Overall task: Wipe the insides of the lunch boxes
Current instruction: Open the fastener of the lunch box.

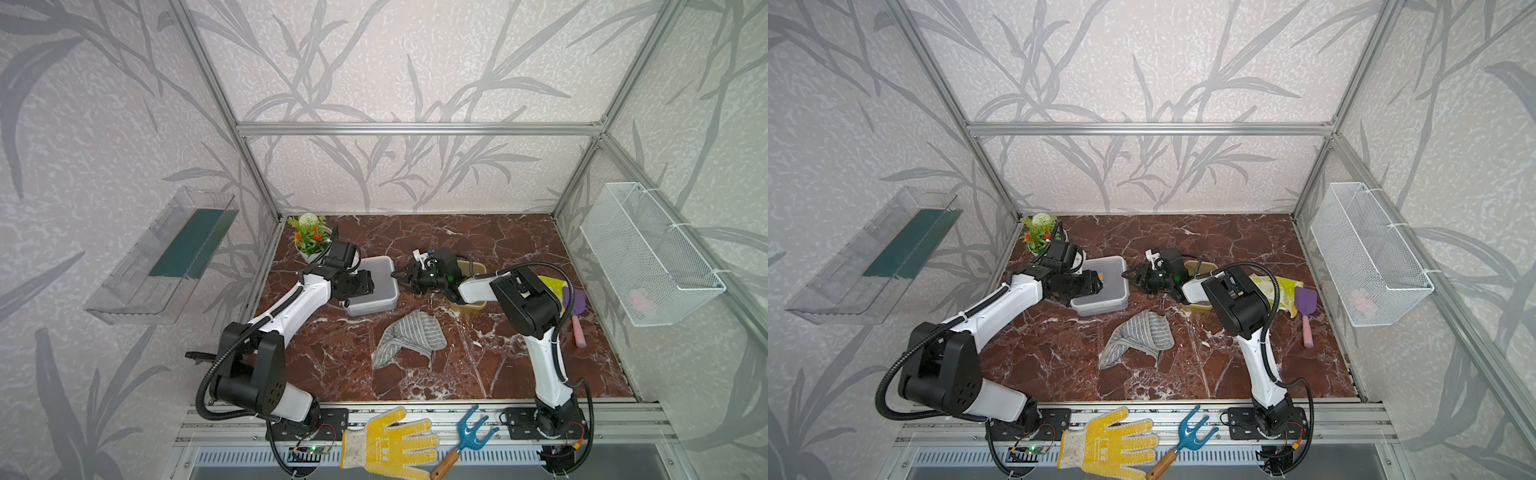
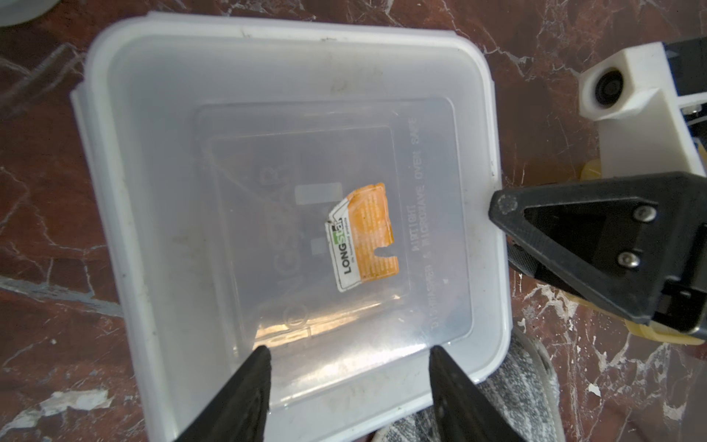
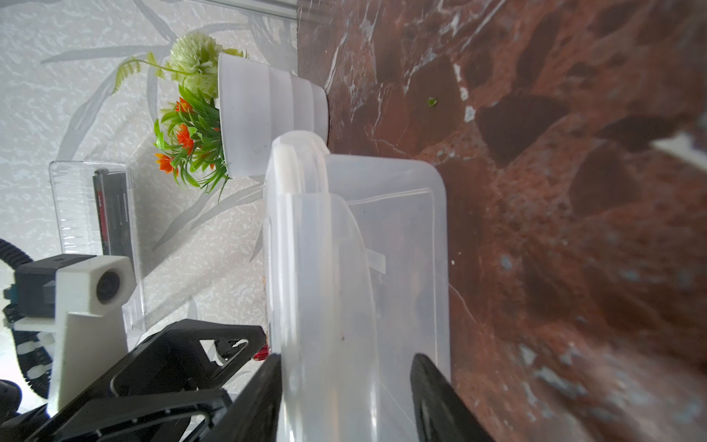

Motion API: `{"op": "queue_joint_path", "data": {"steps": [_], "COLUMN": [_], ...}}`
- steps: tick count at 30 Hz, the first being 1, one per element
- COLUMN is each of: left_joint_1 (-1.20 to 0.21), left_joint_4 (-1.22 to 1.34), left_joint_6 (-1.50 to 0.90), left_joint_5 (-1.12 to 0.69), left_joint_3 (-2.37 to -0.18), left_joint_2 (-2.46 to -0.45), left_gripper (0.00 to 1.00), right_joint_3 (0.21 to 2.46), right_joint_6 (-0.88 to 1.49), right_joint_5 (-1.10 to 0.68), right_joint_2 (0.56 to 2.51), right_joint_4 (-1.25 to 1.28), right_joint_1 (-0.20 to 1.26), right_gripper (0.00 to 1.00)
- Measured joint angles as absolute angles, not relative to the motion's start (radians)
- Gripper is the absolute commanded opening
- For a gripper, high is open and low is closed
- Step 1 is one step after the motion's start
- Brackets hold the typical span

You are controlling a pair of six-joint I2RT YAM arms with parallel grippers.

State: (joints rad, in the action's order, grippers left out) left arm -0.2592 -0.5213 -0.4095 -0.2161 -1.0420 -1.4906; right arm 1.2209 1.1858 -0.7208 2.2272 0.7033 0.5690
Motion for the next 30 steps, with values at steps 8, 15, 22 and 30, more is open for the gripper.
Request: {"op": "queue_joint_path", "data": {"steps": [8,15,22,30], "left_joint_1": [-0.259,-0.259,-0.260,-0.260], "left_joint_4": [-0.522,-0.514,-0.501,-0.497], "left_joint_6": [-0.410,-0.413,-0.414,-0.413], "left_joint_5": [-0.192,-0.186,-0.184,-0.181], "left_joint_3": [-1.044,-1.044,-1.044,-1.044], "left_joint_2": [-1.492,-1.496,-1.500,-1.500], "left_gripper": [0.65,0.65,0.65,0.65], "right_joint_3": [1.222,1.213,1.202,1.196], "right_joint_6": [1.249,1.338,1.387,1.397], "right_joint_5": [-0.736,-0.743,-0.746,-0.764], "right_joint_2": [2.251,2.262,2.262,2.262], "right_joint_4": [0.773,0.849,0.884,0.896], "right_joint_1": [0.574,0.580,0.580,0.580], "right_gripper": [0.53,0.49,0.46,0.34]}}
